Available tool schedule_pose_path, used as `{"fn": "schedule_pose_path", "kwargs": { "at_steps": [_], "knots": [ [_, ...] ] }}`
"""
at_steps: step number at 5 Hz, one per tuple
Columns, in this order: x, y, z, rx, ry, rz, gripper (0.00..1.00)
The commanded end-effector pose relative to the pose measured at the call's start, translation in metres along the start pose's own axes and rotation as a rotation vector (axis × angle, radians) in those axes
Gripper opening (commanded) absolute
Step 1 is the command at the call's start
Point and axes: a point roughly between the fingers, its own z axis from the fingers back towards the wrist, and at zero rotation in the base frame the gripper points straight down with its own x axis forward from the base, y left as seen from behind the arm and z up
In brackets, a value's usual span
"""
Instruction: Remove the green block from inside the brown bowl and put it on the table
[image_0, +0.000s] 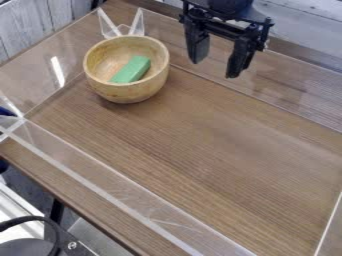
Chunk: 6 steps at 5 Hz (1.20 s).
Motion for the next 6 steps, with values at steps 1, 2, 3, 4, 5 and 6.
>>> {"fn": "schedule_pose_path", "kwargs": {
  "at_steps": [1,2,3,4,5,6],
  "knots": [
    [-0.001,0.023,-0.003,0.016,0.023,0.002,1.00],
    [-0.011,0.054,-0.011,0.033,0.062,0.066,1.00],
    [-0.021,0.092,-0.016,0.051,0.096,0.131,1.00],
    [-0.018,0.111,-0.014,0.041,0.087,0.155,1.00],
    [-0.010,0.124,-0.015,0.035,0.084,0.171,1.00],
    [0.001,0.134,-0.023,0.030,0.049,0.195,1.00]
  ]
}}
